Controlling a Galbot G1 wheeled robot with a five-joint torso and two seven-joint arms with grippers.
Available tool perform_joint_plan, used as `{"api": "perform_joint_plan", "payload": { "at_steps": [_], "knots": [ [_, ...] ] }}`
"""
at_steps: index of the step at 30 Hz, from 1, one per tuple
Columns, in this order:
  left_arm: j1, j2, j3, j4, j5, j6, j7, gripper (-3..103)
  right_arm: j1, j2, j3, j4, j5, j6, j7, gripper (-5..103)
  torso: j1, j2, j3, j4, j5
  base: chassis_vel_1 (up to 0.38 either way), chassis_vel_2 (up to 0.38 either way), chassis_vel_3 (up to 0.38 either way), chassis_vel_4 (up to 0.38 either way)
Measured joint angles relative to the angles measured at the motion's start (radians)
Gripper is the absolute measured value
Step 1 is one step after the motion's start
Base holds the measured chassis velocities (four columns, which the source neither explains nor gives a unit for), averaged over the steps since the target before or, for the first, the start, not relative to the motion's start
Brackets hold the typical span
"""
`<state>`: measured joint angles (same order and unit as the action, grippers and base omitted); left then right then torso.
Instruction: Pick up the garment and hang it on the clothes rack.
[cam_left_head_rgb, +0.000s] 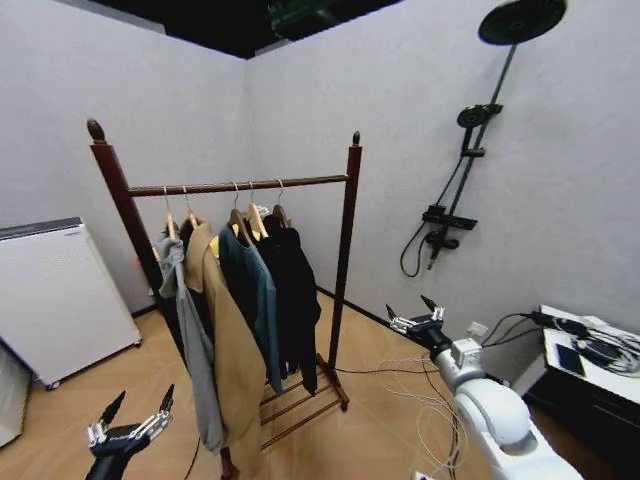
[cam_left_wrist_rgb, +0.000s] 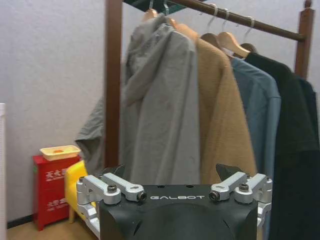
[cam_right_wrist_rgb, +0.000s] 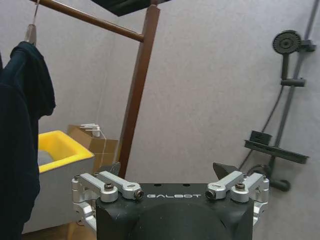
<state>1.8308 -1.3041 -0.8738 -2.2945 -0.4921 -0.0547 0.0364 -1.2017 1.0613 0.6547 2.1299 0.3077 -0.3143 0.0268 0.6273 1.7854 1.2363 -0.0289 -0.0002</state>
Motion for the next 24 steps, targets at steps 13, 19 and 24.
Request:
{"api": "perform_joint_plan", "payload": {
  "at_steps": [13,19,24],
  "knots": [
    [0.000,0.000,0.000,0.000,0.000,0.000,0.000,100,0.009,-0.003,-0.009,0.011,0.005,-0.004,0.000,100,0.000,0.000,0.000,0.0002,0.0000,-0.009,-0.248,-0.227,-0.011],
    [0.000,0.000,0.000,0.000,0.000,0.000,0.000,100,0.009,0.004,-0.016,0.023,0.006,-0.009,0.000,100,0.000,0.000,0.000,0.0003,0.0000,-0.009,-0.233,-0.231,-0.022],
    [0.000,0.000,0.000,0.000,0.000,0.000,0.000,100,0.009,0.005,-0.019,0.033,0.006,-0.016,0.000,100,0.000,0.000,0.000,-0.0003,0.0002,-0.013,-0.250,-0.246,-0.018]
  ]
}}
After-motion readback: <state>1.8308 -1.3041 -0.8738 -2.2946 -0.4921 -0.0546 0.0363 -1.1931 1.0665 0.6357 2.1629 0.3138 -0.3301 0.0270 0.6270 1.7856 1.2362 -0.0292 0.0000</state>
